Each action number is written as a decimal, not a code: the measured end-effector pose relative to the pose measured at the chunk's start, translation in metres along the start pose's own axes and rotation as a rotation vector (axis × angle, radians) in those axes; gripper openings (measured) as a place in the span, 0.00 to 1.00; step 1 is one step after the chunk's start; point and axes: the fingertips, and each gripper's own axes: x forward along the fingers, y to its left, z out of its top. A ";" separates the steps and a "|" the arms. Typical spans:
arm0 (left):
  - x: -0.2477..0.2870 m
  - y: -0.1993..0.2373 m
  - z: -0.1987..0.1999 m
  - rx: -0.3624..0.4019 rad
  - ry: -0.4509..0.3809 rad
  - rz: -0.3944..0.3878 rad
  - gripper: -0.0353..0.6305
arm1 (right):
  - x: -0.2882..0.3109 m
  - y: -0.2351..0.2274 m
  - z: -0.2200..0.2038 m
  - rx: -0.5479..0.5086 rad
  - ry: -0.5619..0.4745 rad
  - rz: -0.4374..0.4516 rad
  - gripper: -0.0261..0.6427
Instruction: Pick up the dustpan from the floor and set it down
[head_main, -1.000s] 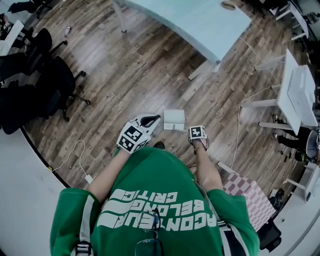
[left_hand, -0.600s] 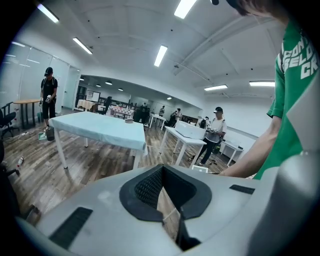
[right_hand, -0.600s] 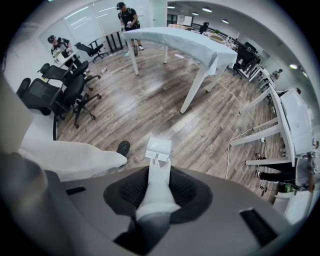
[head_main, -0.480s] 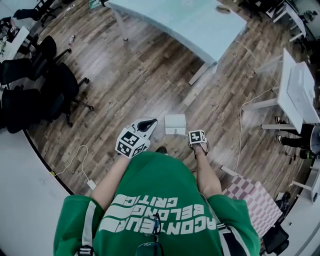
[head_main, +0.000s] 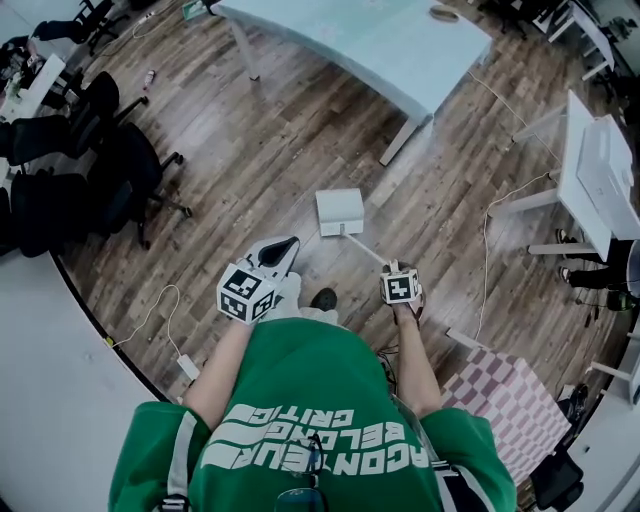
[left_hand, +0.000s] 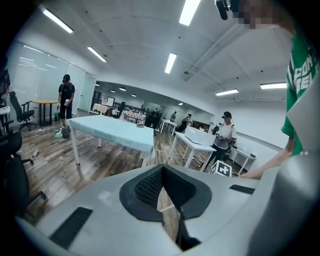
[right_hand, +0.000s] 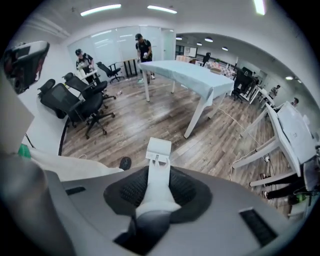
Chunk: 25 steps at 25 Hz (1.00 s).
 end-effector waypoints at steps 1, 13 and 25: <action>-0.004 0.001 0.003 -0.003 -0.012 0.012 0.04 | -0.009 0.001 0.007 -0.011 -0.035 0.003 0.21; -0.057 0.060 0.034 0.024 -0.099 0.138 0.04 | -0.149 0.037 0.120 -0.147 -0.407 -0.019 0.21; -0.108 0.141 0.066 0.041 -0.156 0.143 0.04 | -0.243 0.102 0.210 -0.149 -0.626 -0.118 0.22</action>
